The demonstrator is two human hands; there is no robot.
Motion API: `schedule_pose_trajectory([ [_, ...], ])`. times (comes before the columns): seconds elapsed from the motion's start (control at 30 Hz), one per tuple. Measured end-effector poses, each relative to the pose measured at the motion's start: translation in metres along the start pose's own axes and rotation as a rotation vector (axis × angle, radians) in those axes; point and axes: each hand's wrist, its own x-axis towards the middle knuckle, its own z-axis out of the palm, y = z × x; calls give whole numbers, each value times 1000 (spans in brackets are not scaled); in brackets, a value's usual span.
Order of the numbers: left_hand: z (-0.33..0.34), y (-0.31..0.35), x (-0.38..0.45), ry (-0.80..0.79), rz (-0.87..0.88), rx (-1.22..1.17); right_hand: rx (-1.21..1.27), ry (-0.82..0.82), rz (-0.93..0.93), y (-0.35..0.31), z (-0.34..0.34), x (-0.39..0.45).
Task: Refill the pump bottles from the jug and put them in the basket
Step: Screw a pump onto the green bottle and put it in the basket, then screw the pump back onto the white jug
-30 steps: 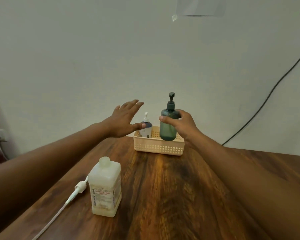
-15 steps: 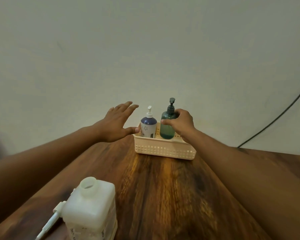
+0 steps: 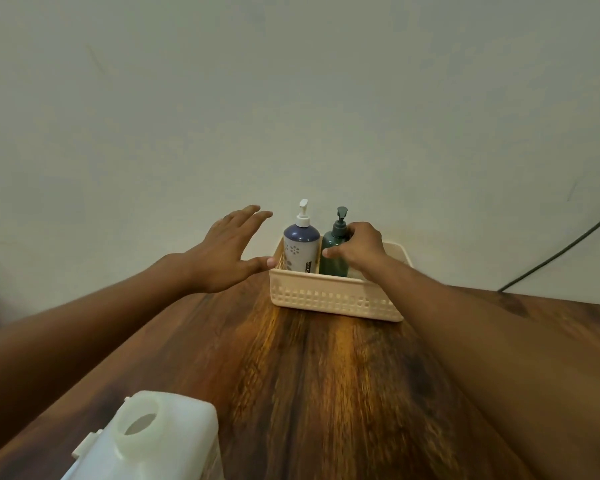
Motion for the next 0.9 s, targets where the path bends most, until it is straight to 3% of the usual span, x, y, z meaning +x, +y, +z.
schedule_pose_trajectory([
  [0.47,-10,7,-20,-33,-70,-16,-90,-52,-3,-10,-24,-14],
  [0.9,-43,25,-119,-101,-160,24,20,-189,-181,-49,-63,-146],
])
